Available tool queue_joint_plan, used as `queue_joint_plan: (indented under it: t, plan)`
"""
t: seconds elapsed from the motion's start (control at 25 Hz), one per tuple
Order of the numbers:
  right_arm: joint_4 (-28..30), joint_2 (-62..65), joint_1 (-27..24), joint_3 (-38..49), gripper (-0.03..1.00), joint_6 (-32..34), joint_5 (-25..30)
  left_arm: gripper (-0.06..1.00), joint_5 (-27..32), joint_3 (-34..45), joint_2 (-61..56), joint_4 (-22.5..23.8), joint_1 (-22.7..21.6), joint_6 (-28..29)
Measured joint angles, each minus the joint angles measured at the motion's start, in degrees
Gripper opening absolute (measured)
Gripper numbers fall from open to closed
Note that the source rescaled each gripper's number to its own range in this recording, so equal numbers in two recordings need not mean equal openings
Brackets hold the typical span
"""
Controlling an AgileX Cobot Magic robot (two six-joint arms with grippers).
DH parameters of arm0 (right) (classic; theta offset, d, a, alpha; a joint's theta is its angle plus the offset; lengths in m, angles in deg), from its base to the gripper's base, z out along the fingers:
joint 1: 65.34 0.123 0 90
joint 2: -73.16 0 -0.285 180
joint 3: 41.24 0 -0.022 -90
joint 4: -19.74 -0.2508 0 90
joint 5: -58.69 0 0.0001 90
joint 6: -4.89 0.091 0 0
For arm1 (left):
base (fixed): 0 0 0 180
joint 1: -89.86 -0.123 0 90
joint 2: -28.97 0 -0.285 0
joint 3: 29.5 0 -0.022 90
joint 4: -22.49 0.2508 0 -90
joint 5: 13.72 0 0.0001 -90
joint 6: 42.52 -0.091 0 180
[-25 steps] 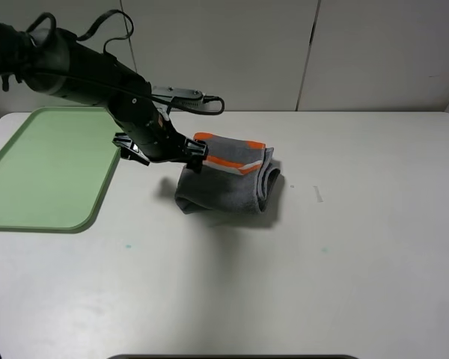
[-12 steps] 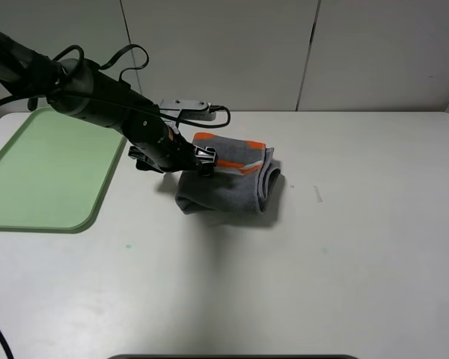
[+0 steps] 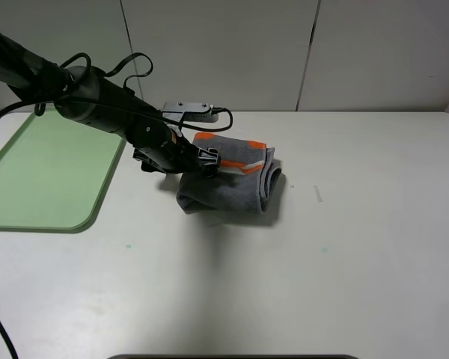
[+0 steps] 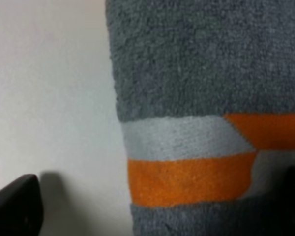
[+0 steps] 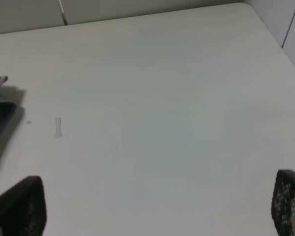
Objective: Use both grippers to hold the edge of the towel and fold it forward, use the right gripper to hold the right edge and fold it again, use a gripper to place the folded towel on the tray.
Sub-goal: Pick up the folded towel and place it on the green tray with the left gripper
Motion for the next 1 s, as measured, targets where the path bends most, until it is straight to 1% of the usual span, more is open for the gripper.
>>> queue_joint_plan:
  t: [0.16, 0.44, 0.56, 0.64, 0.72, 0.84, 0.88, 0.92, 1.0]
  plan:
    - [0.0, 0.0, 0.0, 0.0, 1.00, 0.0, 0.0, 0.92, -1.0, 0.0, 0.3, -1.1, 0.8, 0.0]
    - [0.0, 0.0, 0.0, 0.0, 1.00, 0.0, 0.0, 0.83, -1.4, 0.0, 0.3, -1.7, 2.0, 0.0]
    - [-0.1, 0.0, 0.0, 0.0, 1.00, 0.0, 0.0, 0.76, -1.5, 0.0, 0.3, -1.9, 2.5, 0.0]
    - [-0.1, 0.0, 0.0, 0.0, 1.00, 0.0, 0.0, 0.67, -1.6, 0.0, 0.3, -1.9, 2.7, 0.0]
    - [-0.1, 0.0, 0.0, 0.0, 1.00, 0.0, 0.0, 0.55, -1.7, 0.0, 0.3, -2.0, 2.7, 0.1]
    - [-0.1, 0.0, 0.0, 0.0, 1.00, 0.0, 0.0, 0.30, -1.7, 0.0, 0.3, -2.1, 2.8, 0.2]
    - [-0.1, 0.0, 0.0, 0.0, 1.00, 0.0, 0.0, 0.30, -1.7, 0.0, 0.3, -2.1, 2.8, 0.2]
    - [-0.1, 0.0, 0.0, 0.0, 1.00, 0.0, 0.0, 0.16, -1.7, 0.0, 0.2, -2.1, 2.8, 0.2]
    - [-0.1, 0.0, 0.0, 0.0, 1.00, 0.0, 0.0, 0.15, -1.7, -0.1, 0.2, -2.1, 2.8, 0.2]
